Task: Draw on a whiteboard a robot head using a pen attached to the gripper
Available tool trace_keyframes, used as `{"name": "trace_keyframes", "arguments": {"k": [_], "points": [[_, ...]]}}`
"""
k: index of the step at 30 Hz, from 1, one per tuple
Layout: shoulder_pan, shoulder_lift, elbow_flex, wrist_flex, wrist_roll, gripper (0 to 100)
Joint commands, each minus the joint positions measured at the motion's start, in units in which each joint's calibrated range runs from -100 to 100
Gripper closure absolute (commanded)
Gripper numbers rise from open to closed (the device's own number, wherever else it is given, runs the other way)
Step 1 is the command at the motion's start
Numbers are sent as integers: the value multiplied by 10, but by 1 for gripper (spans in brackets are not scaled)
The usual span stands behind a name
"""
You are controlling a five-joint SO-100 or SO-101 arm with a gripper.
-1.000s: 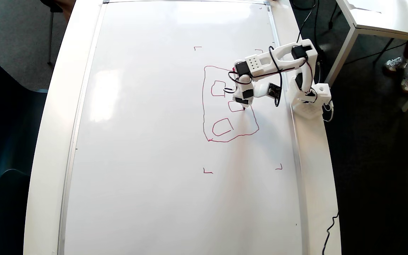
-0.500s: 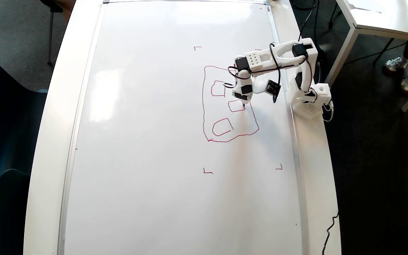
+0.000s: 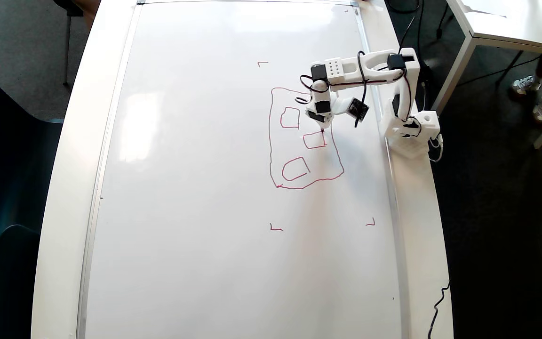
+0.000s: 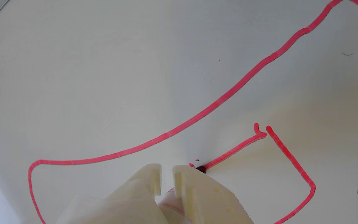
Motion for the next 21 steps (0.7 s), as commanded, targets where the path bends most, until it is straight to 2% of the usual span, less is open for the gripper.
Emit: {"name": "trace_keyframes", "arguments": {"k": [1, 8, 13, 21], "points": [[18, -23, -10, 6, 0, 99], [14, -76, -130, 59, -2, 99], [0, -68, -232, 56, -3, 99], [-21, 144, -463, 61, -31, 99]]}}
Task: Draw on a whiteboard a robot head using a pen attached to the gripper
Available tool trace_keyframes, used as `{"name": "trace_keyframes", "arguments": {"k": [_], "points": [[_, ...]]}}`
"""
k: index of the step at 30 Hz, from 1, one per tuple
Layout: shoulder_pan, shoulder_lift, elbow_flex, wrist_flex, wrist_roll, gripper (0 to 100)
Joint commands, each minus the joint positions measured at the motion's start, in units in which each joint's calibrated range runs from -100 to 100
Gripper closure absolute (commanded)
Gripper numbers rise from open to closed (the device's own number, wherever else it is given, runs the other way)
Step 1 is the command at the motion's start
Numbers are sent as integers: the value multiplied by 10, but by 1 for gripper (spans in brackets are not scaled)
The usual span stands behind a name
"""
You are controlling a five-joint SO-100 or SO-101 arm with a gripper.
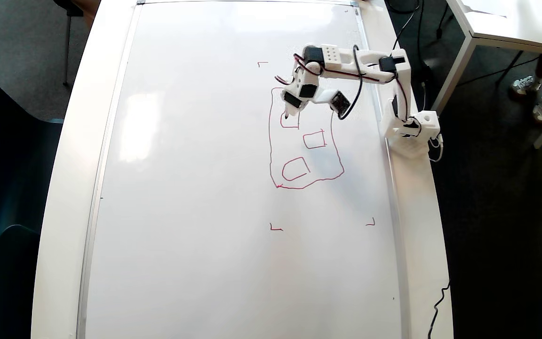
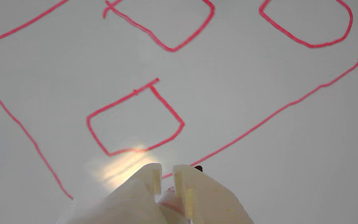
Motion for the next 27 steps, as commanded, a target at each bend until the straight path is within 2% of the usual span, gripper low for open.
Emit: {"name": "trace_keyframes", "arguments": {"k": [1, 10, 27], "points": [[-14, 89, -147, 12, -5, 99], [-30, 214, -277, 12, -3, 99], [-40, 260, -277, 7, -4, 99]]}}
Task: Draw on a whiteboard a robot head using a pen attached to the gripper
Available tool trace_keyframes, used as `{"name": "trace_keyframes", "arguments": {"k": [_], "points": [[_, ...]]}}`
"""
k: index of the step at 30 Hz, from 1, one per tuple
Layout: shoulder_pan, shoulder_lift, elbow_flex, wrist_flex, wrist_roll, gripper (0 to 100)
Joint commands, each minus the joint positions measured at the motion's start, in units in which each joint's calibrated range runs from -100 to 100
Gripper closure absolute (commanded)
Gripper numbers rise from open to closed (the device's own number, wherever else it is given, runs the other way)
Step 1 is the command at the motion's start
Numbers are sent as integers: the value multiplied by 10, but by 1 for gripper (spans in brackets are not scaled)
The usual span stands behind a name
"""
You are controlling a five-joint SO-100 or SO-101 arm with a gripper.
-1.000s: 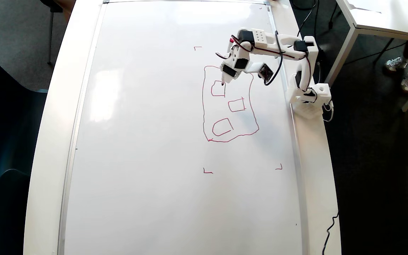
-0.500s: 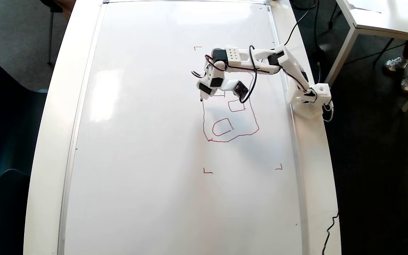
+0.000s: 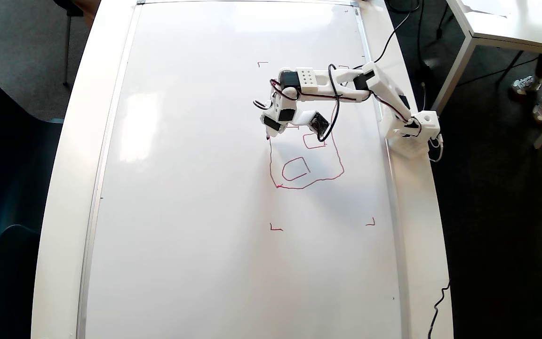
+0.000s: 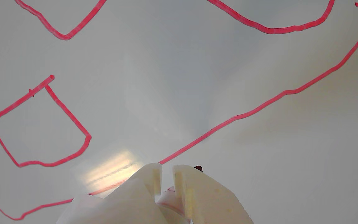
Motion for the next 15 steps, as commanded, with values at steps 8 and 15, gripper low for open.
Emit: {"name": "trace_keyframes", "arguments": {"k": [8, 15], "points": [[0, 18, -14, 2, -1, 99], [1, 38, -23, -14, -1, 99]]}}
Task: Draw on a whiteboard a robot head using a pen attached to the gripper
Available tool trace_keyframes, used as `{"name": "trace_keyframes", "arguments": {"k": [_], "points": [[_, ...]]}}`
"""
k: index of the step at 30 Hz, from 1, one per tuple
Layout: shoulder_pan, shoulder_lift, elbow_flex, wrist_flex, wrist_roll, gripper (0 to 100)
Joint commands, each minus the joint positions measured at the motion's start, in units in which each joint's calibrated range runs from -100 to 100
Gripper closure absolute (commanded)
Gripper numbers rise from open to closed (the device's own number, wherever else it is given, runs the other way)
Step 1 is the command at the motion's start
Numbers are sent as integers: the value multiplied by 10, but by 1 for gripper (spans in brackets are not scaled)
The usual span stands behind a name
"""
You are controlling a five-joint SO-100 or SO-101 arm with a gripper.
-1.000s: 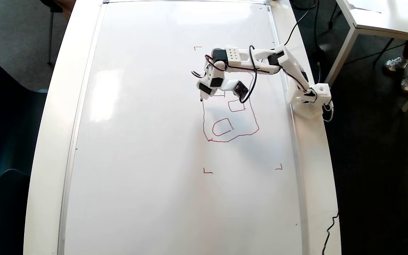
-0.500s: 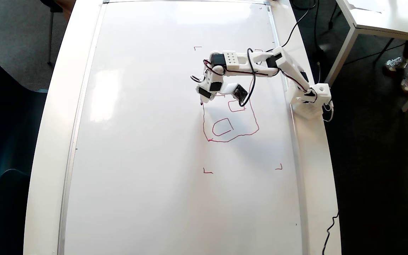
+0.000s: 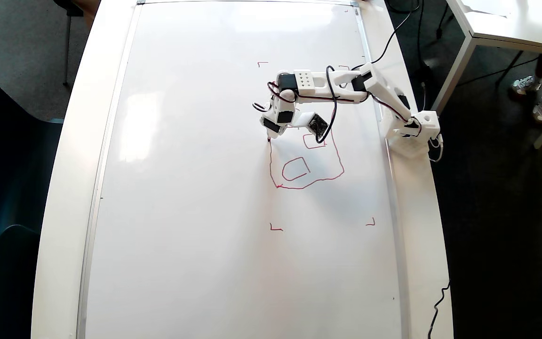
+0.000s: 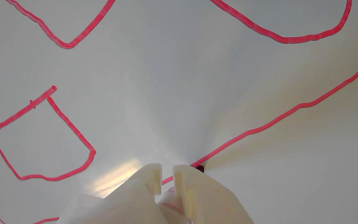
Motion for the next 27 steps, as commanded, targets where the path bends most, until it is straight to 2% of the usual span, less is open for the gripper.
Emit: {"name": "trace_keyframes", "arguments": {"k": [1, 13, 27], "points": [[-3, 22, -16, -24, -2, 99], [2, 42, -17, -146, -3, 99], [-26, 53, -16, -152, -5, 99]]}}
